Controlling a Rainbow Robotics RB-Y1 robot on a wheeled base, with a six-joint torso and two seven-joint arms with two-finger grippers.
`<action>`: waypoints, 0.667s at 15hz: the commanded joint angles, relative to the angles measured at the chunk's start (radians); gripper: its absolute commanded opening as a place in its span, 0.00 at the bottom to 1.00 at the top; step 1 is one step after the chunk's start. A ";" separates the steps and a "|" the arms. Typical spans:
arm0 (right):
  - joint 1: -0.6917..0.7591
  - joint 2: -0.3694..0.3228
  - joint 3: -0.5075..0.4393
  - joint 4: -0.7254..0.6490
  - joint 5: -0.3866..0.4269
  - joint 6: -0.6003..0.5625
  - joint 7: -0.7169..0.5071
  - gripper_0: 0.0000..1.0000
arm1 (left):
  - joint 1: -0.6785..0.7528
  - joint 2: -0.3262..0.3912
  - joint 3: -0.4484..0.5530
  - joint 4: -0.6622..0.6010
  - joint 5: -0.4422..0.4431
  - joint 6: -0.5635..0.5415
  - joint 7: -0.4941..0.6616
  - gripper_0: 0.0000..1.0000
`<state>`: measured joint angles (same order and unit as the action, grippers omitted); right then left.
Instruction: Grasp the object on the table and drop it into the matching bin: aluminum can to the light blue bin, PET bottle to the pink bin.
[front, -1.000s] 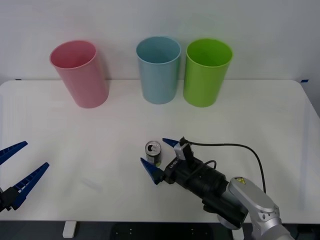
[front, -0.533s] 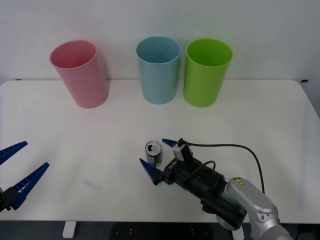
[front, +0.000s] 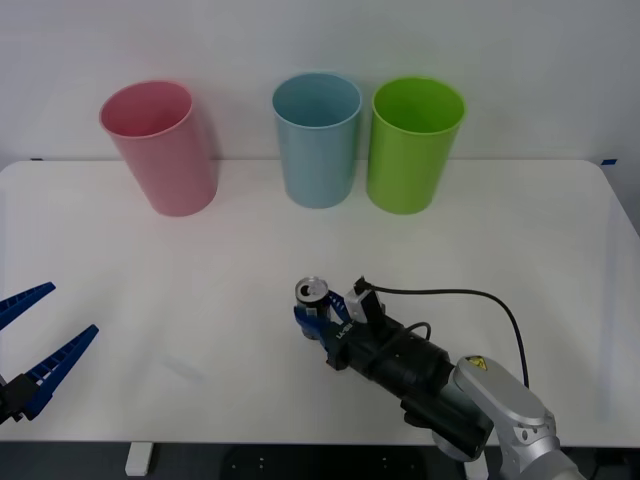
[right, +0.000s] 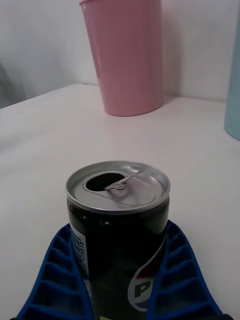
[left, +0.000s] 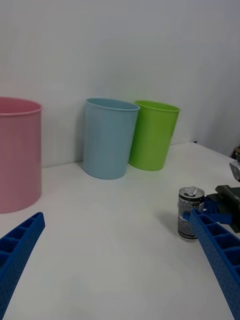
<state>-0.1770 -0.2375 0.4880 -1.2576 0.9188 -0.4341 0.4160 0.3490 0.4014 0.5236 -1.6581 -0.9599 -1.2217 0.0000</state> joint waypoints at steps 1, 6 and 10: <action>-0.002 0.001 0.000 0.000 0.000 -0.002 -0.002 0.00 | 0.000 0.000 0.000 0.000 0.000 0.000 0.000 1.00; -0.004 -0.006 -0.008 -0.028 0.000 -0.003 -0.019 0.00 | 0.000 0.000 0.000 0.000 0.000 0.000 0.000 1.00; 0.004 -0.051 -0.016 -0.088 -0.015 0.001 -0.056 0.00 | 0.000 0.000 0.000 0.000 0.000 0.000 0.000 1.00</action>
<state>-0.1757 -0.2764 0.4738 -1.3310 0.9085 -0.4348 0.3683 0.3490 0.4014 0.5236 -1.6581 -0.9599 -1.2217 0.0000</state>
